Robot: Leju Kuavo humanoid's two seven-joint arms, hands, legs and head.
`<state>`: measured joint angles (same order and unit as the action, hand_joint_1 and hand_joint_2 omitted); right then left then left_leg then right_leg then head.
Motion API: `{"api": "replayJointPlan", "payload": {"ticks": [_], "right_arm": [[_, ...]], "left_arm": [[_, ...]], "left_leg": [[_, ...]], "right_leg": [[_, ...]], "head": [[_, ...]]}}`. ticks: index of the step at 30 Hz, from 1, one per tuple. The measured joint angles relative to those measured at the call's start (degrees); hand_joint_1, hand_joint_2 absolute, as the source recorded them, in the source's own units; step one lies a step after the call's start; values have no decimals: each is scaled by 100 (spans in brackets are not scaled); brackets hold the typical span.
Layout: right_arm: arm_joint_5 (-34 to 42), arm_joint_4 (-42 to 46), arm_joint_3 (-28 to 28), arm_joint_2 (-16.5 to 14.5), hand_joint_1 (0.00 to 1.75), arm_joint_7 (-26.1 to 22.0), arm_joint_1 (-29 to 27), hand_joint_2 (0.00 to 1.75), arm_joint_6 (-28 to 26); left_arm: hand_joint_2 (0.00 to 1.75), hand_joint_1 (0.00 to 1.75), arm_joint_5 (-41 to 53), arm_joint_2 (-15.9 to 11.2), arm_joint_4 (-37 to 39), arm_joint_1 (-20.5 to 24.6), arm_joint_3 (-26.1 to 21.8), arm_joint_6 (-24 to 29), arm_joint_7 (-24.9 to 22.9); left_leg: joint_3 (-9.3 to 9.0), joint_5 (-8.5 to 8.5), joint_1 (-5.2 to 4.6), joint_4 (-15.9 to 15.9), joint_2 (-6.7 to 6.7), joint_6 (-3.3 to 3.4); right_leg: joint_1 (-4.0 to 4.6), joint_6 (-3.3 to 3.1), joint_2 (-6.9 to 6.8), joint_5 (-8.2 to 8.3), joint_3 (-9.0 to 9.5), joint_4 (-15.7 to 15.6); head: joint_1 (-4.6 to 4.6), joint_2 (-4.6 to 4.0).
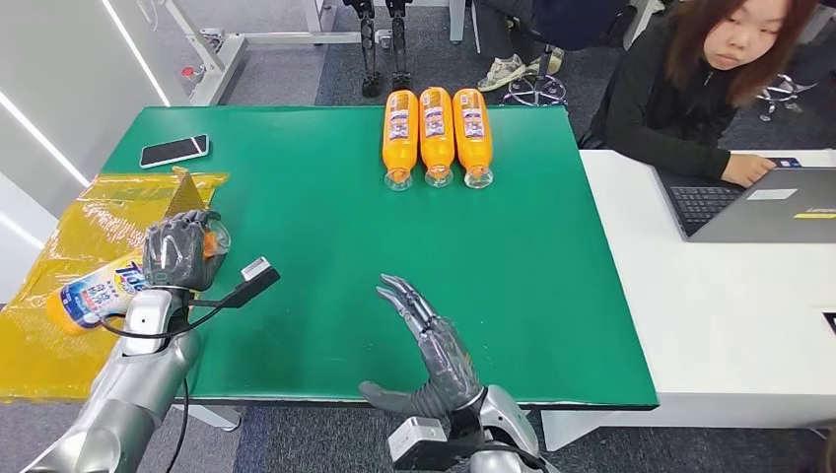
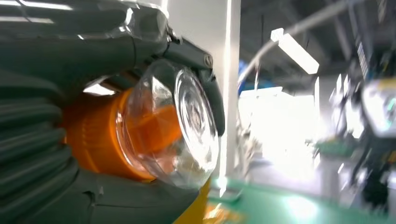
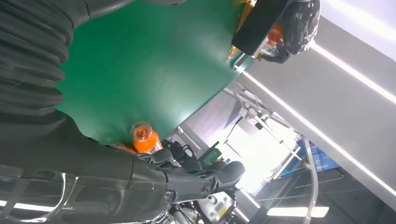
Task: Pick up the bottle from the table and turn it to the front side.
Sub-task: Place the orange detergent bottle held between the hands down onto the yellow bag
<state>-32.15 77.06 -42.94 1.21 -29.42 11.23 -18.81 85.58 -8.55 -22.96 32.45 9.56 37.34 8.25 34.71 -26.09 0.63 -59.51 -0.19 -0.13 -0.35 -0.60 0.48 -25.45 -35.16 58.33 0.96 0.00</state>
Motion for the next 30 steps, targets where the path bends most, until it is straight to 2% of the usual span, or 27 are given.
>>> {"api": "replayJointPlan", "payload": {"ticks": [2,3,6,7,20,25,30], "right_arm": [[2,31,-1,69,0,-2,-62,175,-32],[2,49,-1,108,0,-3,-99,175,-49],[-19,87,-1,209,0,-25,-183,175,-70],[-42,96,-1,232,0,-41,-199,175,-66],[-71,108,-1,323,0,-73,-210,175,-12],[-81,140,-1,325,0,26,-211,175,-25],[-116,185,-1,325,0,104,-238,175,-99]], "left_arm": [[175,170,141,-35,174,-2,59,-207,-139],[175,148,201,-50,240,-10,83,-293,-191],[175,22,298,-91,387,-35,155,-431,-280],[175,0,310,-102,421,-41,170,-458,-292],[175,0,388,-134,573,-130,205,-342,-249],[175,0,208,-135,573,-107,205,-159,372],[175,0,158,-169,457,28,205,-558,933]], "left_leg": [[2,0,0,0,0,0],[3,0,-1,0,-1,0],[7,-1,-1,0,-1,1],[8,-1,-1,-1,-1,1],[7,0,1,0,-1,0],[6,0,0,-1,-1,0],[5,1,0,-1,-1,-1]], "right_leg": [[0,0,0,0,0,-1],[0,0,0,0,-1,-1],[-1,0,-1,0,-4,-1],[-1,0,-1,0,-4,-1],[-1,0,-2,0,-5,1],[-1,0,-2,0,-5,0],[-1,0,-1,1,-5,1]], "head": [[0,0],[0,0],[0,0],[0,0],[0,0],[0,0],[0,0]]}}
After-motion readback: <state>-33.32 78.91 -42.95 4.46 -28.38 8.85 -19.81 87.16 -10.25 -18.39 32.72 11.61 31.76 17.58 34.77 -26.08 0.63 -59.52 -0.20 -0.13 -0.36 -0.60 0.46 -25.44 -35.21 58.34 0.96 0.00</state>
